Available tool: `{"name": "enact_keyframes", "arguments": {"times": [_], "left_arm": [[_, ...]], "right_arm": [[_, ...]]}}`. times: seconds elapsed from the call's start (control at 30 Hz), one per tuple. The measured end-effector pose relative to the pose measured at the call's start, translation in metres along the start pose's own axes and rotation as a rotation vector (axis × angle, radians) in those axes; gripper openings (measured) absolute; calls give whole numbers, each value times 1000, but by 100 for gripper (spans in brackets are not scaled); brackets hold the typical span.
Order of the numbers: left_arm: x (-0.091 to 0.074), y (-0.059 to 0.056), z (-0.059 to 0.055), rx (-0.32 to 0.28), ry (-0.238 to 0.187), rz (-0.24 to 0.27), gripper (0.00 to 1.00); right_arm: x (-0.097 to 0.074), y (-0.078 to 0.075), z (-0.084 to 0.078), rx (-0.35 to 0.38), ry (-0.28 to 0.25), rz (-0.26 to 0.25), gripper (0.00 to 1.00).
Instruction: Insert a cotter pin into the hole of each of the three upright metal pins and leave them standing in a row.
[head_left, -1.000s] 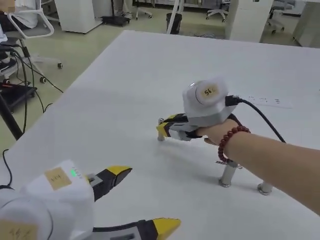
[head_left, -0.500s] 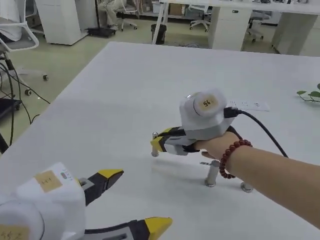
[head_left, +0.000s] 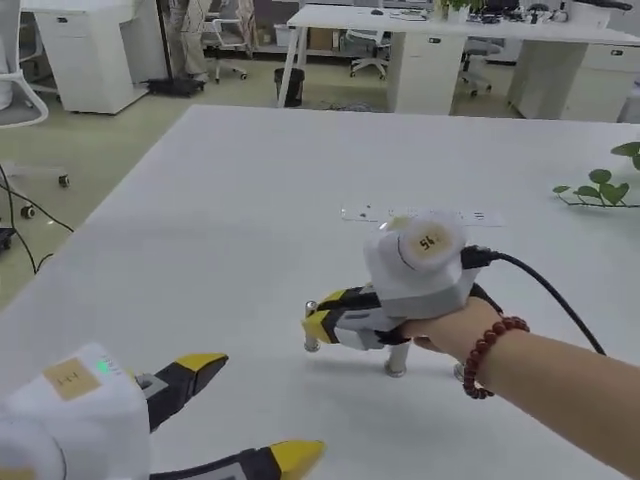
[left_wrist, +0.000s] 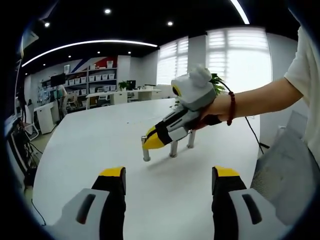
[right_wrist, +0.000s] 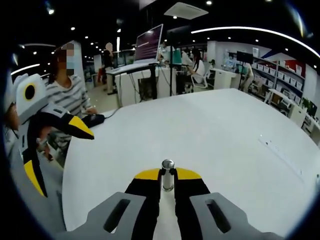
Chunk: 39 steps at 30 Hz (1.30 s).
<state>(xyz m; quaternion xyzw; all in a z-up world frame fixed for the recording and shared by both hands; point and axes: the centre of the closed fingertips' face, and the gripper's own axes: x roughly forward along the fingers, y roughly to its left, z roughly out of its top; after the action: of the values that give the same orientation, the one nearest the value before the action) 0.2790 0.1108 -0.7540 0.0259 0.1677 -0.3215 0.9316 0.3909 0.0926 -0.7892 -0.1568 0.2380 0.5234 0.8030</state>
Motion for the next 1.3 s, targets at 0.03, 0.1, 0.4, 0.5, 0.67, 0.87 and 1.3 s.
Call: {"name": "enact_keyframes", "arguments": {"times": [0.03, 0.1, 0.4, 0.5, 0.67, 0.87, 1.3], "left_arm": [[0, 0, 0, 0, 0, 0, 69], [0, -1, 0, 0, -1, -2, 69], [2, -6, -1, -6, 0, -10, 69], [3, -7, -1, -5, 3, -12, 68], [3, -10, -1, 1, 7, -17, 68], [3, -13, 0, 3, 7, -25, 68], [4, -15, 0, 6, 5, -32, 67]], "right_arm": [[-2, 2, -1, -2, 0, 2, 10], [-8, 4, -4, -6, 3, 2, 10], [-26, 13, -20, -32, 21, -3, 10], [-32, 14, -25, -34, 27, -14, 10], [-39, 15, -33, -12, 27, -22, 10], [-47, 20, -46, 3, 40, -26, 10], [-60, 23, -62, 26, 38, -42, 10]]}}
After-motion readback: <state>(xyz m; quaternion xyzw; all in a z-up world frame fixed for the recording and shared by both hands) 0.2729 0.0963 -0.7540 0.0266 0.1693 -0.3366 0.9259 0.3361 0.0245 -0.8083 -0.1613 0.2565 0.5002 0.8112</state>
